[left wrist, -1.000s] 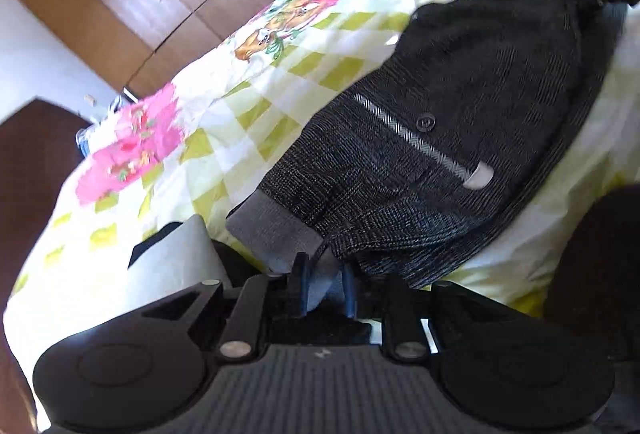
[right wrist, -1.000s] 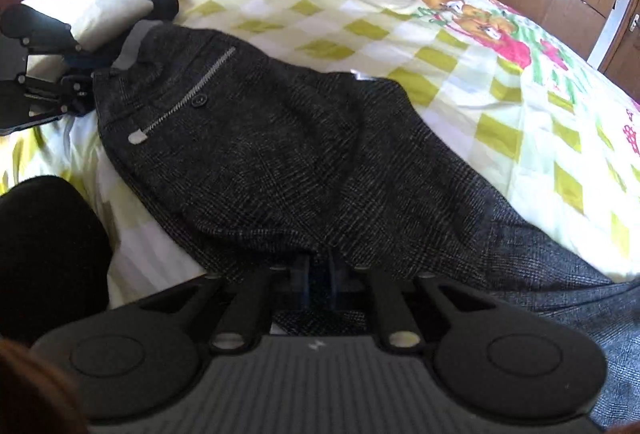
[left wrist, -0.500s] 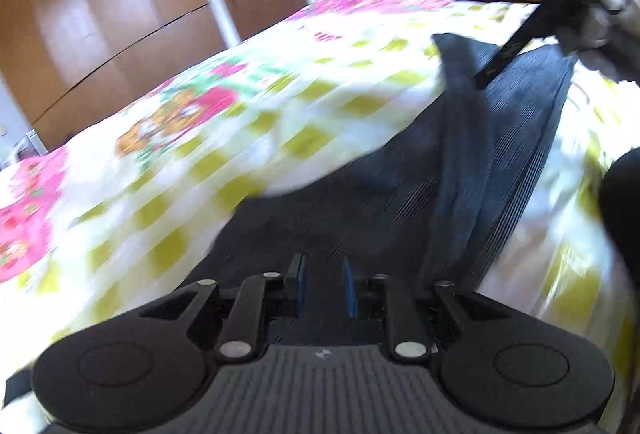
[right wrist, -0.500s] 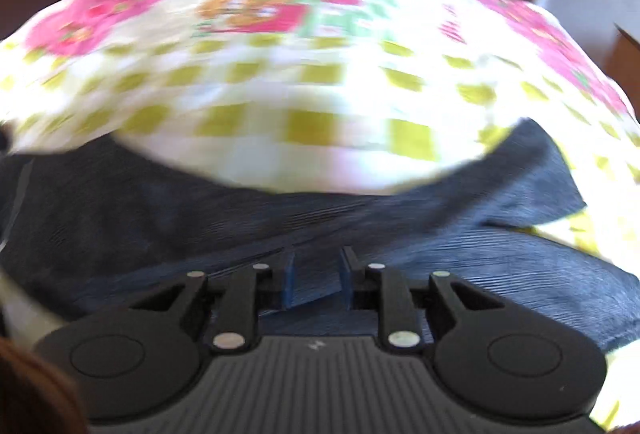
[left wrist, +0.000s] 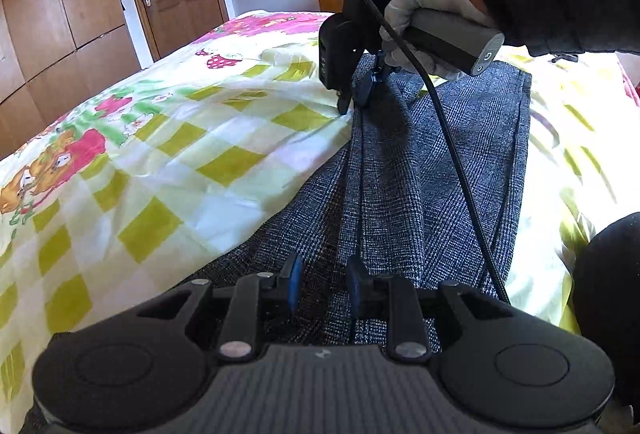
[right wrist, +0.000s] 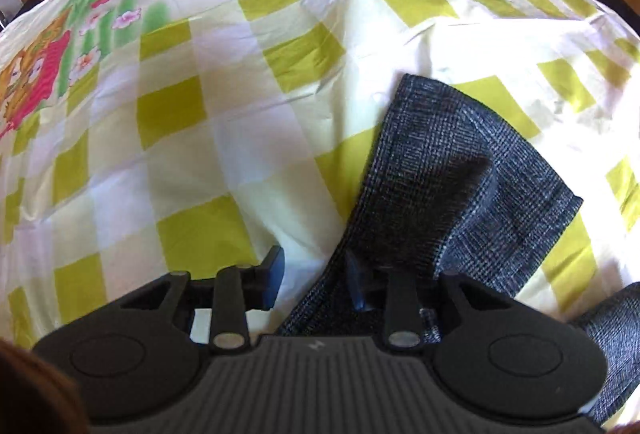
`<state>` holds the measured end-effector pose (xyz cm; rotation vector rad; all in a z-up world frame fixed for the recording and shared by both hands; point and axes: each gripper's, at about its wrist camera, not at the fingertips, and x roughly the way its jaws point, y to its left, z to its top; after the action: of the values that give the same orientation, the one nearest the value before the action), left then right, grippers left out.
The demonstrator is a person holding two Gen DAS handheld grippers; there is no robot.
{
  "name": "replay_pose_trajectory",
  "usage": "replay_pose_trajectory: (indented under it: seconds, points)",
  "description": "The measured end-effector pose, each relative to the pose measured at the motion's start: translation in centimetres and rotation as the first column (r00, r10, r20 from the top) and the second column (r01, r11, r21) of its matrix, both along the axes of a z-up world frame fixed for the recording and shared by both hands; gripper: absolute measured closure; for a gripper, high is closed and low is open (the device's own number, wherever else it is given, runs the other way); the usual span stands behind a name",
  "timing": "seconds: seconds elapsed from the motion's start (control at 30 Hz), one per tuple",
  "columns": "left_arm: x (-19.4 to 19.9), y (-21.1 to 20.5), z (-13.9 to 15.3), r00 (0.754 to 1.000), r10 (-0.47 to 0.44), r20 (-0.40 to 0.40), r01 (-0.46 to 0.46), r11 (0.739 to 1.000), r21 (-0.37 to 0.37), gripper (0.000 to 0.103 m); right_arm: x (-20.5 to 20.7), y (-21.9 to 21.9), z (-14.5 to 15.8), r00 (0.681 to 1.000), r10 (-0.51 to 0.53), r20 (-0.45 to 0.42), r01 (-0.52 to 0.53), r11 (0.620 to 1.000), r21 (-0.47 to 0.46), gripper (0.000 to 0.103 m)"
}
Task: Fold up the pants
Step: 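Grasp the trouser leg hem with the right gripper while the left gripper holds the waistband, then pull the hem away from the waistband with the right gripper, straightening the legs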
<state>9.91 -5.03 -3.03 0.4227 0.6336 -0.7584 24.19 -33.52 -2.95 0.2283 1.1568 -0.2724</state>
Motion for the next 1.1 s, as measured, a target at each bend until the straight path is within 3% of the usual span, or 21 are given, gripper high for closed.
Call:
replay_pose_trajectory:
  seconds: [0.03,0.07,0.23,0.3,0.37,0.43,0.5,0.53,0.6,0.67,0.73,0.77,0.8,0.87,0.9,0.93,0.97,1.03,1.1]
  points:
    - [-0.2,0.1,0.1,1.0,0.001,0.001,-0.001,1.0,-0.003,0.064,-0.3,-0.4,-0.1,1.0,-0.012,0.003,0.012,1.0,-0.011,0.096]
    - [-0.4,0.1,0.1,1.0,0.003,0.001,-0.003,1.0,-0.006,0.064,-0.9,-0.9,0.0,1.0,-0.021,0.005,0.021,1.0,-0.018,0.101]
    - [-0.5,0.2,0.7,1.0,0.011,0.009,-0.011,1.0,-0.006,0.064,-4.2,-2.9,2.0,0.994,-0.072,0.083,0.067,0.996,0.058,0.103]
    - [-0.7,0.3,1.3,1.0,0.01,0.027,-0.01,1.0,-0.001,0.063,-5.6,-3.7,4.4,0.979,-0.089,0.183,0.065,0.989,0.134,0.103]
    - [-0.9,0.3,2.0,0.999,0.016,0.051,-0.017,1.0,0.004,0.063,-7.7,-4.9,7.8,0.943,-0.131,0.305,0.053,0.967,0.25,0.103]
    - [-1.0,0.3,2.8,0.998,0.022,0.059,-0.021,1.0,-0.011,0.061,-11.3,-6.2,11.1,0.886,-0.177,0.429,0.017,0.936,0.352,0.103]
    - [-1.2,-0.1,3.1,0.998,0.02,0.058,-0.018,0.999,-0.027,0.059,-15.4,-7.4,12.6,0.833,-0.223,0.506,0.004,0.917,0.398,0.103]
    - [-1.4,-0.7,2.9,0.998,0.009,0.058,-0.008,1.0,-0.022,0.058,-17.8,-8.2,12.4,0.813,-0.261,0.52,0.021,0.907,0.421,0.103]
    - [-1.8,-2.1,2.0,0.999,-0.02,0.051,0.019,1.0,0.012,0.057,-21.2,-9.9,9.6,0.808,-0.346,0.477,0.098,0.877,0.471,0.102]
    - [-2.1,-3.6,0.5,0.998,-0.052,0.022,0.051,0.997,0.058,0.057,-23.5,-11.8,5.0,0.812,-0.444,0.379,0.223,0.835,0.503,0.102]
    - [-2.6,-4.8,-0.6,0.997,-0.078,0.013,0.077,0.992,0.099,0.057,-25.0,-13.6,0.3,0.808,-0.533,0.253,0.333,0.766,0.55,0.101]
    - [-2.8,-5.2,-0.8,0.996,-0.083,0.021,0.081,0.99,0.113,0.057,-25.5,-13.9,-1.2,0.798,-0.556,0.231,0.363,0.751,0.551,0.101]
    - [-3.0,-5.4,-0.7,0.996,-0.085,0.027,0.081,0.989,0.121,0.057,-25.6,-14.0,-1.6,0.796,-0.552,0.249,0.362,0.763,0.536,0.101]
    - [-2.9,-5.6,-0.5,0.997,-0.077,0.009,0.075,0.99,0.116,0.057,-25.1,-13.4,-0.6,0.817,-0.479,0.323,0.311,0.836,0.452,0.1]
    - [-2.7,-5.7,-0.4,0.997,-0.073,0.003,0.072,0.991,0.115,0.056,-24.6,-12.7,0.2,0.836,-0.412,0.363,0.28,0.888,0.365,0.097]
    - [-2.7,-5.8,-0.4,0.997,-0.072,0.003,0.071,0.991,0.118,0.056,-24.0,-11.4,1.2,0.865,-0.295,0.406,0.223,0.951,0.216,0.096]
    - [-2.6,-5.9,-0.4,0.997,-0.072,0.004,0.071,0.99,0.121,0.056,-23.4,-9.9,1.9,0.888,-0.159,0.432,0.156,0.987,0.042,0.095]
    - [-2.5,-6.2,-0.3,0.997,-0.076,0.0,0.075,0.99,0.121,0.056,-23.0,-7.8,2.2,0.903,0.055,0.427,0.02,0.985,-0.17,0.093]
    - [-2.5,-6.4,-0.2,0.997,-0.079,-0.004,0.079,0.99,0.117,0.056,-22.7,-6.2,1.9,0.898,0.241,0.369,-0.118,0.938,-0.325,0.089]
